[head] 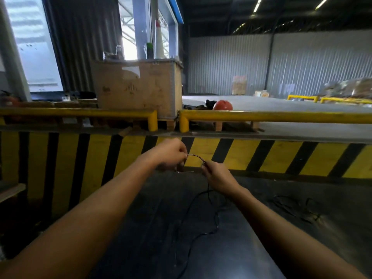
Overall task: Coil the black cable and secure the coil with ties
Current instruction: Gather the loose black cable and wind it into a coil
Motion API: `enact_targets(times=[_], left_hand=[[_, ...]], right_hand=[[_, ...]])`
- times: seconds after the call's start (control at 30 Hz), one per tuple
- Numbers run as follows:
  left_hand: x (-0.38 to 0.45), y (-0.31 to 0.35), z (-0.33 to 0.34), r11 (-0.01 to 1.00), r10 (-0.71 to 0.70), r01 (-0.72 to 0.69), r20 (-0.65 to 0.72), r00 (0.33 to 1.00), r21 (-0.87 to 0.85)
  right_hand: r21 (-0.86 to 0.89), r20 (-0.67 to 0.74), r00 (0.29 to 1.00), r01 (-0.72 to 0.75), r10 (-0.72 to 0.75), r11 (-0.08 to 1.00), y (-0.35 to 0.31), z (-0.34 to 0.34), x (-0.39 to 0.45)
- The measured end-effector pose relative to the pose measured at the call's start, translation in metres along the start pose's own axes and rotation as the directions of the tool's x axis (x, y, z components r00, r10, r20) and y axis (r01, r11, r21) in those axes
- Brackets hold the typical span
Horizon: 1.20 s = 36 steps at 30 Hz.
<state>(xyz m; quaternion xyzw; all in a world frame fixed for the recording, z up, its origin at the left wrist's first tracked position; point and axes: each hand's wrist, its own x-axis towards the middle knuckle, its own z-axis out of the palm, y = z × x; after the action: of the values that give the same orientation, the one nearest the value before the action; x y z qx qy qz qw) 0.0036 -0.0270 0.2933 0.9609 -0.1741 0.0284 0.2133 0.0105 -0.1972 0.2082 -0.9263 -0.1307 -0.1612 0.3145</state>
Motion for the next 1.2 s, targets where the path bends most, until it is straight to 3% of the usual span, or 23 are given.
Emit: enact_targets(times=[0.07,0.2,0.3,0.37,0.43,0.53,0.63,0.7,0.73,0.83,0.9,0.97,1.03,1.1,1.2], left_hand=[[-0.005,0.007,-0.004,0.994,-0.028,0.046,0.172,0.985,-0.101],[-0.014,0.02,-0.006,0.972,-0.004,0.084,0.343,0.939,-0.22],[-0.018,0.023,-0.008,0.872,0.152,0.063,0.39,0.908,-0.486],[-0.018,0.026,-0.009,0.672,0.235,0.088,0.325,0.916,-0.735],[-0.015,0.028,-0.011,0.385,0.284,0.069,0.189,0.94,-0.92],[-0.001,0.033,-0.015,0.019,0.251,-0.045,-0.039,0.967,-0.999],[0.011,0.035,-0.018,-0.116,0.146,-0.149,-0.165,0.975,-0.982],[0.018,0.031,-0.018,-0.036,0.08,-0.205,-0.207,0.975,-0.978],[0.021,0.026,-0.017,0.074,0.054,-0.231,-0.227,0.972,-0.97],[0.031,-0.002,-0.008,0.634,0.058,-0.198,-0.209,0.976,-0.748],[0.033,-0.02,0.0,0.869,0.067,-0.09,-0.064,0.996,-0.486],[0.029,-0.027,0.01,0.956,0.033,0.009,0.138,0.99,-0.292],[0.019,-0.021,0.019,0.973,-0.019,0.093,0.33,0.944,-0.212],[0.009,-0.011,0.027,0.935,0.0,0.175,0.494,0.869,-0.309],[-0.002,0.007,0.03,0.835,0.197,0.21,0.632,0.75,-0.509]], right_hand=[[-0.033,-0.043,0.997,0.068,-0.07,0.997,-0.005,-0.013,0.002],[-0.152,-0.094,0.971,0.204,-0.22,0.967,-0.015,-0.032,0.004],[-0.084,-0.115,0.981,0.144,-0.153,0.986,-0.005,-0.036,0.002],[-0.001,-0.058,0.998,0.023,-0.023,1.0,0.008,-0.032,-0.005],[0.003,0.048,0.997,-0.067,0.067,0.998,0.023,-0.022,-0.013],[-0.039,0.185,0.975,-0.12,0.126,0.992,0.041,-0.005,-0.032],[-0.059,0.272,0.959,-0.071,0.085,0.996,0.051,0.005,-0.047],[-0.056,0.291,0.956,-0.021,0.037,0.998,0.05,0.002,-0.053],[-0.051,0.294,0.956,-0.005,0.02,0.999,0.047,-0.003,-0.054],[0.003,0.256,0.967,-0.001,0.0,1.0,0.037,-0.037,-0.051],[0.051,0.176,0.984,0.021,-0.03,0.998,0.03,-0.067,-0.042],[0.052,0.058,0.994,0.089,-0.092,0.995,0.023,-0.094,-0.031],[0.002,-0.086,0.986,0.142,-0.142,0.99,0.016,-0.111,-0.02],[-0.009,-0.231,0.957,0.179,-0.176,0.984,0.009,-0.114,-0.011],[0.075,-0.432,0.889,0.204,-0.152,0.976,0.003,-0.104,0.001]])
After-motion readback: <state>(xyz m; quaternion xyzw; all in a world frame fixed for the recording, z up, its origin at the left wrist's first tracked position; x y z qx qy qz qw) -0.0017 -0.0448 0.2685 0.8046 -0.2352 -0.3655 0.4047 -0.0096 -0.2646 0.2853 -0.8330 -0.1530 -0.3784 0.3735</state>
